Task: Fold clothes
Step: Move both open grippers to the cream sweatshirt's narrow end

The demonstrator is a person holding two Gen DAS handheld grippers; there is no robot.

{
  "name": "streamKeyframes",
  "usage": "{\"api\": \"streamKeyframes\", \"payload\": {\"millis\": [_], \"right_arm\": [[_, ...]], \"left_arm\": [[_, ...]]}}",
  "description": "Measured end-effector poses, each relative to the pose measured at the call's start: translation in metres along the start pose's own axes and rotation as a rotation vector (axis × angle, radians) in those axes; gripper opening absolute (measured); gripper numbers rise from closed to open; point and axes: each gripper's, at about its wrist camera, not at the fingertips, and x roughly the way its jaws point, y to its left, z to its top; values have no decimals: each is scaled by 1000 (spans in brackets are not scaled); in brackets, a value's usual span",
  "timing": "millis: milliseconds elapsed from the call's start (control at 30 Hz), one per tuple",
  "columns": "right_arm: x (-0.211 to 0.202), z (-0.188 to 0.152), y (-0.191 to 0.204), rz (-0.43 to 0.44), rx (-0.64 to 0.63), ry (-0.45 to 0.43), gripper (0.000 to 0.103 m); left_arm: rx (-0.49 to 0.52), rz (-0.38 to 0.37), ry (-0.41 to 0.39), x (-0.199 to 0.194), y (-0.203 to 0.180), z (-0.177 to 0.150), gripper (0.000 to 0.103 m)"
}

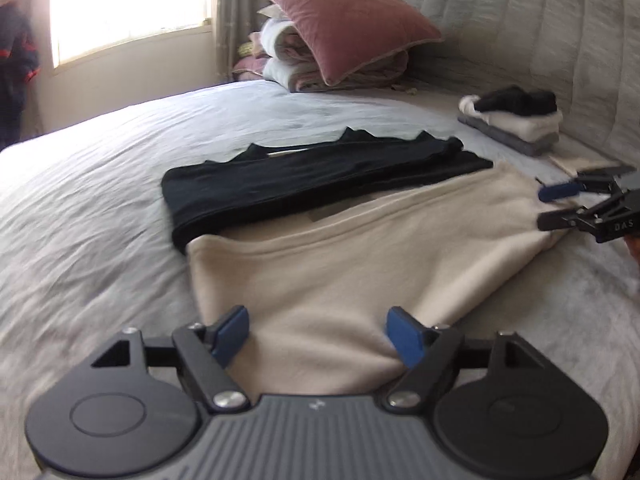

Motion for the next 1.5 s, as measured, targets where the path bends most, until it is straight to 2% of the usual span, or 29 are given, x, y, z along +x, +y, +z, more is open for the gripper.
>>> {"api": "streamKeyframes", "payload": {"millis": [167,233,333,433,500,633,700,733,833,1000,1133,1167,1200,1333,1433,1500], "right_arm": [[-14,2,-1,-29,-38,7,73],[-20,5,1,0,-77,24,74],[-26,5,6,89,-145,51,74],[-24,2,13,109,-196,75,74],[-22,0,14,129,-192,90,73],[-21,-2,12,124,-198,106,71],[-19,-4,10,101,-207,121,68],[-18,-5,8,90,-209,127,65],[-16,-6,0,60,-197,133,47],[-16,-10,-1,13,-239,137,38],[-15,-12,2,-19,-286,138,29],[-15,-12,1,-23,-291,139,26],[-16,-12,0,-23,-290,143,25],[-21,-8,-7,-7,-270,161,23],[-24,-8,-11,8,-247,166,24],[-25,-8,-12,15,-240,158,26]], "left_arm": [[-27,-20,-13,-21,7,3,78],[-41,-16,-37,-34,11,4,78],[-30,-94,-36,-47,12,4,78],[-6,-188,-10,-49,4,1,78],[51,-203,15,-47,-8,-3,77],[155,-173,70,-37,-24,-13,75],[173,-151,80,-34,-22,-15,69],[177,-139,80,-33,-21,-15,68],[181,-103,78,-32,-16,-15,56],[291,-53,75,-34,-20,-19,53],[312,-20,77,-37,-16,-18,51],[316,-12,78,-38,-15,-18,46],[315,-7,81,-39,-13,-18,41],[298,-10,104,-43,-6,-19,39],[259,-22,125,-47,1,-17,43],[252,-5,119,-50,3,-18,46]]}}
